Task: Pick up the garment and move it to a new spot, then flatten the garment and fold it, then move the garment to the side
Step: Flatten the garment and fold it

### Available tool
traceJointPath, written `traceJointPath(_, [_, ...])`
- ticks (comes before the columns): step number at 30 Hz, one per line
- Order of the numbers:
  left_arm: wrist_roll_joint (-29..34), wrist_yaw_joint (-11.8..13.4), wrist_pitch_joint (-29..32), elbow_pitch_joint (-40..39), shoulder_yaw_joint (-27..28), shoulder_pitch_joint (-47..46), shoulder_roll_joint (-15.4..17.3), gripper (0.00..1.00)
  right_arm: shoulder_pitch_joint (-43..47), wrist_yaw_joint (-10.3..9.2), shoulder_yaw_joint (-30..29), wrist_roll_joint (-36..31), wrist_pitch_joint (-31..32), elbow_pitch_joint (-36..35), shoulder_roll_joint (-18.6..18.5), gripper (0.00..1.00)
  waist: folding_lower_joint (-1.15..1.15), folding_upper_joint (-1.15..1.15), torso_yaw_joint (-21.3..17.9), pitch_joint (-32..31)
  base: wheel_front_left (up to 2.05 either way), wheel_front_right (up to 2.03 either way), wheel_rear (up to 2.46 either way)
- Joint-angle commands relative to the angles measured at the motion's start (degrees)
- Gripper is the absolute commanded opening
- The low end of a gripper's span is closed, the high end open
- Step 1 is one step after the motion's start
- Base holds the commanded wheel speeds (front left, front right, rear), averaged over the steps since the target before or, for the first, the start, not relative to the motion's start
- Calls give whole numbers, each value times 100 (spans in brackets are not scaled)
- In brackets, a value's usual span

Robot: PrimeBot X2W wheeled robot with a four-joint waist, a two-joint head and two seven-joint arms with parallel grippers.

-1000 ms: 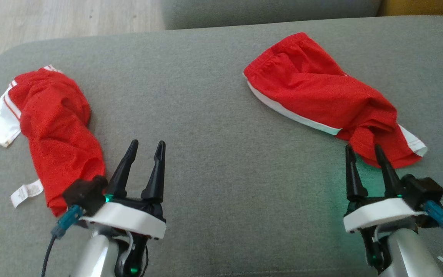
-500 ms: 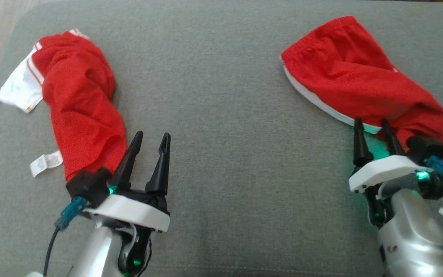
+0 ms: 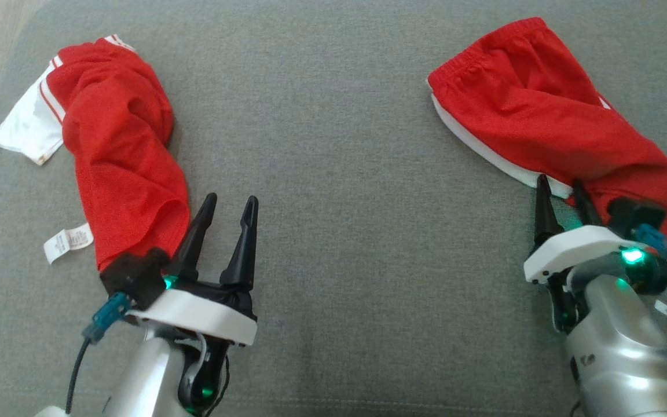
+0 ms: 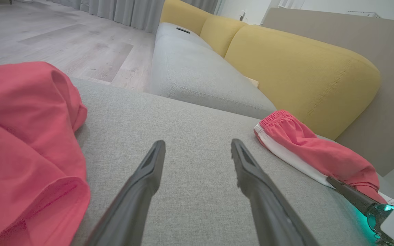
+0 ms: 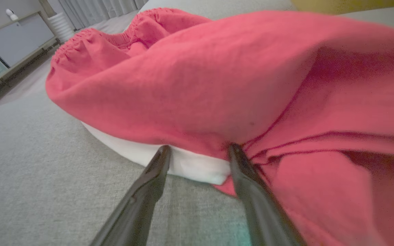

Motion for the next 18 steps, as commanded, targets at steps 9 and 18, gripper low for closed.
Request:
traceJointPath(9, [5,-15,-31,-122,251,-165,42,100,-44,-5,1236,488,-33,-489,30,0,0,0,-190,-241,0,0,0])
traceJointPath(18, [-10,42,-31,-143,342,110,42,100,653,-5,2066,837,122,-1353,30,0,0,0,-449,-683,0,0,0])
